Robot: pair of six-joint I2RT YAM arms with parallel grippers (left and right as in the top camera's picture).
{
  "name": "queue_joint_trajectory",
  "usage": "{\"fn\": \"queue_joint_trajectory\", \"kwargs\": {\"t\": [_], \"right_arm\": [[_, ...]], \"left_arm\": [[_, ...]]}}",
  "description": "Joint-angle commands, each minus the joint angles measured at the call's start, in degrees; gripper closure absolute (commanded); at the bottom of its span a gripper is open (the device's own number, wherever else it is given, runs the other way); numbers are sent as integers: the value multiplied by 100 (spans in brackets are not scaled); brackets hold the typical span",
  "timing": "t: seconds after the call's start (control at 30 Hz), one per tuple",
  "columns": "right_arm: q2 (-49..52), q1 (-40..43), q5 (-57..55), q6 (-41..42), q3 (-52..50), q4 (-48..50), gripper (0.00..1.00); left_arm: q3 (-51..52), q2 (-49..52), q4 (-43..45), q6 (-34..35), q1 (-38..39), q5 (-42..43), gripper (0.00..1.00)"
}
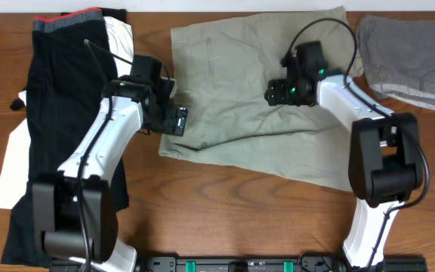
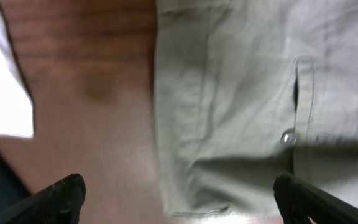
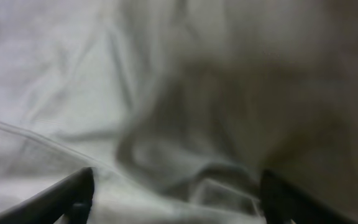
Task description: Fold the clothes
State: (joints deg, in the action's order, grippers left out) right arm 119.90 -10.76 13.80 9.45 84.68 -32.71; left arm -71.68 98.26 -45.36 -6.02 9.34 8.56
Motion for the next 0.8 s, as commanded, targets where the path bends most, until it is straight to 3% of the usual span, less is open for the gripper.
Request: {"fn": "queue_joint_trajectory", "kwargs": {"t": [0.0, 0.37, 0.47, 0.63, 0.77], "right_arm": [[-608, 74, -68, -52, 675, -579, 3], [-1707, 76, -162, -2, 1187, -3318, 1], [-1742, 94, -575, 452, 1187, -4044, 4], [-1742, 101, -1314, 1377, 1158, -4699, 8], [-1742, 101, -1558, 1690, 1106, -4789, 20]], "left_arm": [[9, -518, -282, 22, -4, -42, 2], [273, -750, -1139, 525, -4, 2, 2], [664, -748, -695, 1097, -4, 0, 2], [1379, -745, 361, 2809, -4, -4, 2], [1882, -737, 1270, 3429, -4, -2, 2]]}}
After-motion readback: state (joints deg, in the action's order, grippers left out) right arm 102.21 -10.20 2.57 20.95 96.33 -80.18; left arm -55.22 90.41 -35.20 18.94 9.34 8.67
